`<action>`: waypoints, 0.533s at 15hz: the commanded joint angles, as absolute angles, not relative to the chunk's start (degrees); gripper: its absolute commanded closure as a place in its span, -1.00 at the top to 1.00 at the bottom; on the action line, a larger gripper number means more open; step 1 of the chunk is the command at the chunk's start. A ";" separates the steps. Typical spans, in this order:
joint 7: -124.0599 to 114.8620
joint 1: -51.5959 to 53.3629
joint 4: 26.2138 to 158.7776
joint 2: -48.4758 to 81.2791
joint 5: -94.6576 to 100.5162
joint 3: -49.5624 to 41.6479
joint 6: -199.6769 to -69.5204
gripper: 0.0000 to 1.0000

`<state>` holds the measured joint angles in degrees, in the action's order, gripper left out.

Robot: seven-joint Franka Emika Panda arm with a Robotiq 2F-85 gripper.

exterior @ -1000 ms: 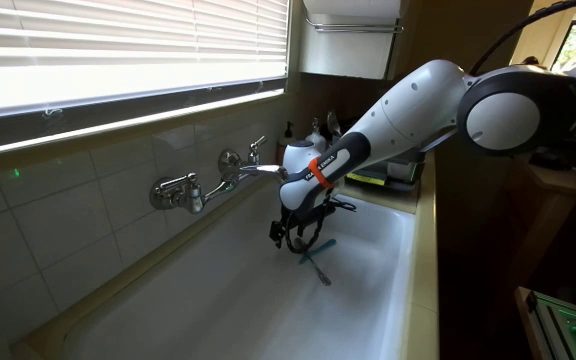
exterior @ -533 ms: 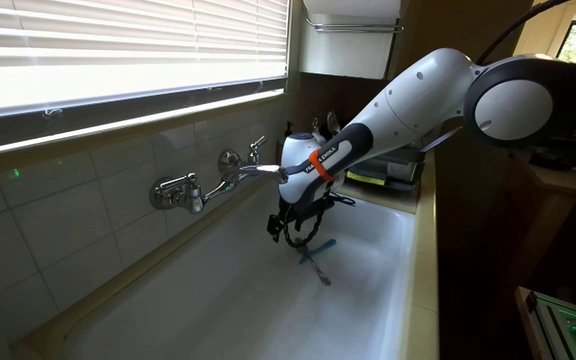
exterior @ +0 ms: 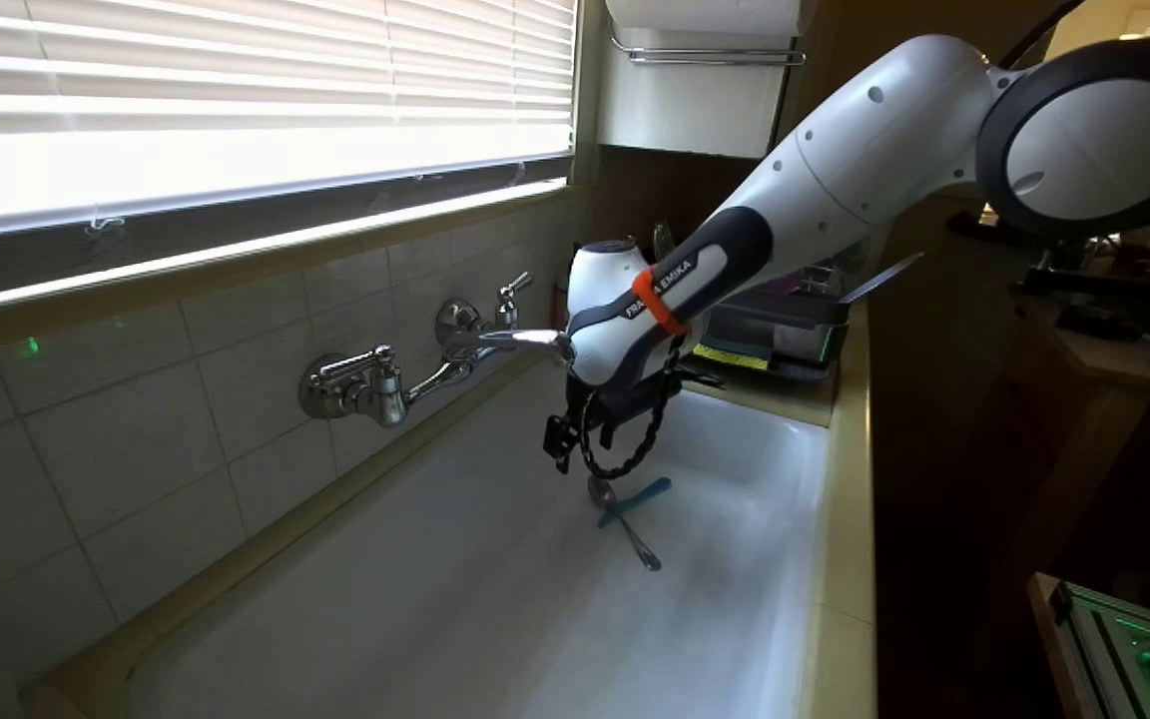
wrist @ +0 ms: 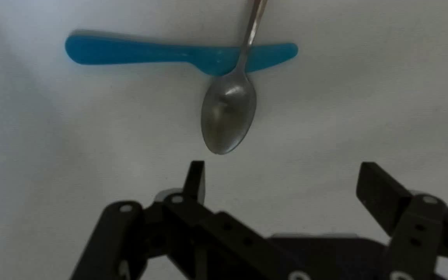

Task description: Remove the spoon from the drying rack and put it in the spoon

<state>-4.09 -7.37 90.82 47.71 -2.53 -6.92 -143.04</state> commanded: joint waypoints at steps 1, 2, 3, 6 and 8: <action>-4.39 -5.54 98.18 41.01 0.30 -8.35 -140.17 1.00; -3.67 -5.69 99.34 39.72 0.60 -8.05 -139.23 1.00; -3.55 -5.63 100.40 38.57 0.99 -7.99 -138.69 1.00; -3.79 -5.28 103.29 35.14 2.45 -8.17 -136.60 1.00; -4.20 -4.97 104.89 33.14 3.68 -8.55 -134.95 1.00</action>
